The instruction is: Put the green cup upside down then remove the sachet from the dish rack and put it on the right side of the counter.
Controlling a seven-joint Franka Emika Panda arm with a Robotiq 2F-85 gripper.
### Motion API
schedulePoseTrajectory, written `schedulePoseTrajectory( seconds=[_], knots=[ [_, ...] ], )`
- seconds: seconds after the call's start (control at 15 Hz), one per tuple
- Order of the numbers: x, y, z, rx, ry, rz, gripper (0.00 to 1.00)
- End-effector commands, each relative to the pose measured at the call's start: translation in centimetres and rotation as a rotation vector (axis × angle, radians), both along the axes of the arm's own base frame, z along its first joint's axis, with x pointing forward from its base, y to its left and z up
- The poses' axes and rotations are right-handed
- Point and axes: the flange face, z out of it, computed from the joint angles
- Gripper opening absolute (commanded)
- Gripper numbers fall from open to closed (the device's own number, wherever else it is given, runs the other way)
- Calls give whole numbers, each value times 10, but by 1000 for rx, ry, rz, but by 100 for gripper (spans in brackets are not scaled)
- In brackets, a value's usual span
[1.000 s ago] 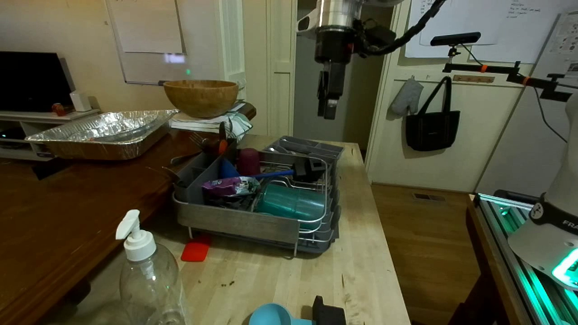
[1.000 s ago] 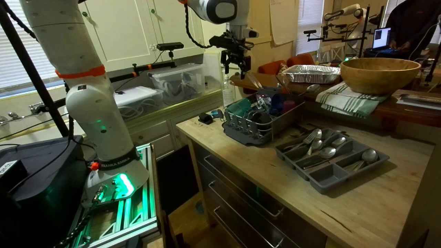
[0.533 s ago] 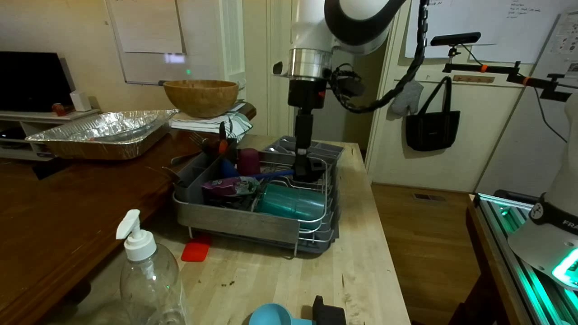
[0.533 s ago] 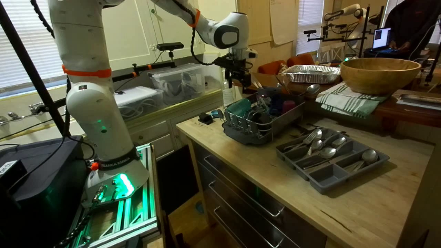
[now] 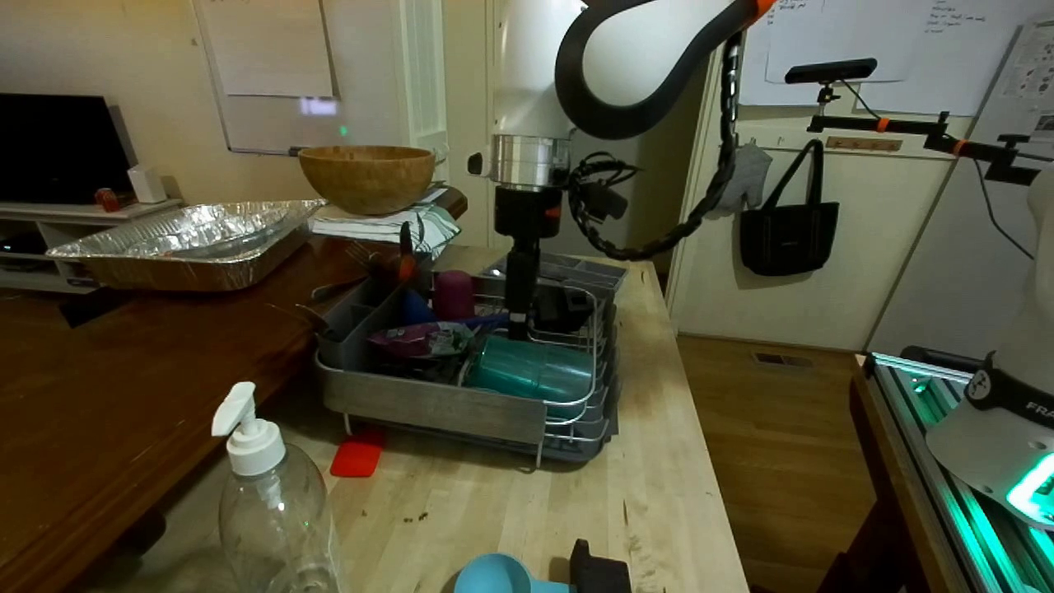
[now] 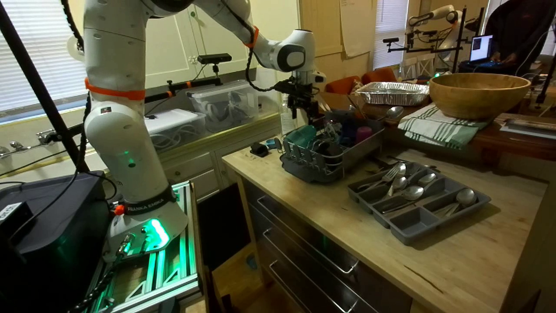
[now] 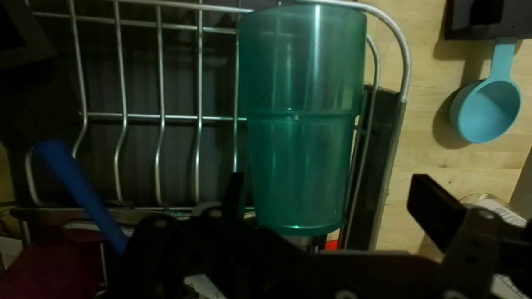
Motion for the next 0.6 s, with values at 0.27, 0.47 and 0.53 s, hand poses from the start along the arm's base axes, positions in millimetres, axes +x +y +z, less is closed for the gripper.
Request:
schedulePoseTrajectory(
  seconds=[0.27,0.47,0.53],
  knots=[
    [13,0,-10,-5,-77,-87,100],
    [20,1,-21,4,-102,-124,100],
    [21,3,-25,2,-97,-129,100]
  ],
)
